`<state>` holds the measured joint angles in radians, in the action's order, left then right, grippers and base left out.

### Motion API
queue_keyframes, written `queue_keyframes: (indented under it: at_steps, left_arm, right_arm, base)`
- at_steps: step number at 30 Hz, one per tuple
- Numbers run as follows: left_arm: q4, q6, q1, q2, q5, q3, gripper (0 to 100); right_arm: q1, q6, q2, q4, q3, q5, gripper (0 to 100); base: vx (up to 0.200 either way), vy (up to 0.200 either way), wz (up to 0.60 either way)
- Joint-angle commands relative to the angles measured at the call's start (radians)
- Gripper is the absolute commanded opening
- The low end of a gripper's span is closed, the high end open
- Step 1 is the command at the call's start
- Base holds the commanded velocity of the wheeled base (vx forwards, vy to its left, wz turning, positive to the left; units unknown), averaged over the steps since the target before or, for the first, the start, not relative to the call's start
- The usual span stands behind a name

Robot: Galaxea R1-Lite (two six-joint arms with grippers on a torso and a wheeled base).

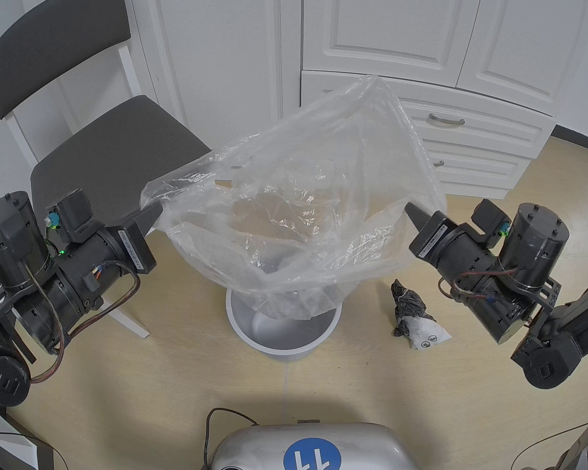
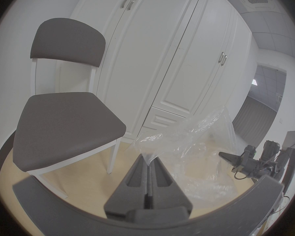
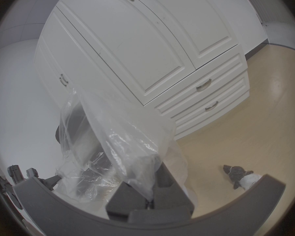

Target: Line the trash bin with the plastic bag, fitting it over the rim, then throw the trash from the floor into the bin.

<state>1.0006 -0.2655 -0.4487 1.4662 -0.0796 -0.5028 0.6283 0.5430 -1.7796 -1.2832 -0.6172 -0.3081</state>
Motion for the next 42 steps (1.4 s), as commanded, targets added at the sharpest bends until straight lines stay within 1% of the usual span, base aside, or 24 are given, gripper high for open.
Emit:
queue_keyframes:
  at_steps: [1, 7, 12, 15, 16, 19, 24, 29, 35, 38, 42]
  left_arm:
    - [0.019, -0.001, -0.004, 0.010, 0.000, 0.018, 0]
    - [0.026, -0.020, -0.007, 0.034, 0.003, 0.006, 0]
    - [0.033, -0.020, 0.001, 0.066, 0.003, 0.001, 0]
    - [0.065, -0.017, 0.024, 0.088, 0.000, 0.001, 0]
    - [0.076, -0.009, 0.051, 0.098, -0.002, 0.003, 0]
    - [0.081, -0.008, 0.088, 0.106, -0.005, 0.000, 0]
    - [0.081, 0.023, 0.142, 0.109, -0.005, -0.005, 0]
    - [0.081, 0.026, 0.163, 0.108, -0.006, -0.017, 0]
    - [0.081, 0.026, 0.165, 0.109, -0.006, -0.017, 0]
    - [0.081, 0.026, 0.165, 0.108, -0.006, -0.011, 0]
    - [0.081, 0.026, 0.163, 0.098, -0.006, -0.007, 0]
  right_arm:
    - [0.047, 0.031, -0.083, -0.002, -0.007, -0.002, 0]
    - [0.073, 0.064, -0.202, -0.004, -0.024, 0.000, 0]
    - [0.080, 0.063, -0.236, 0.001, -0.013, 0.007, 0]
    - [0.071, 0.049, -0.225, 0.002, 0.005, 0.007, 0]
    - [0.065, 0.028, -0.212, 0.002, 0.013, 0.007, 0]
    - [0.050, -0.023, -0.187, 0.002, 0.021, 0.003, 0]
    - [0.021, -0.072, -0.161, 0.002, 0.025, -0.011, 0]
    - [-0.002, -0.103, -0.162, 0.002, 0.017, -0.039, 0]
    - [-0.002, -0.110, -0.173, 0.008, 0.016, -0.052, 0]
    - [-0.002, -0.106, -0.172, 0.087, -0.010, -0.074, 0]
    - [0.010, -0.103, -0.166, 0.100, -0.012, -0.078, 0]
  base:
    - [0.000, 0.000, 0.00]
    - [0.000, 0.000, 0.00]
    - [0.000, 0.000, 0.00]
    - [0.000, 0.000, 0.00]
    - [0.000, 0.000, 0.00]
    - [0.000, 0.000, 0.00]
    - [0.000, 0.000, 0.00]
    - [0.000, 0.000, 0.00]
    - [0.000, 0.000, 0.00]
    - [0.000, 0.000, 0.00]
    - [0.000, 0.000, 0.00]
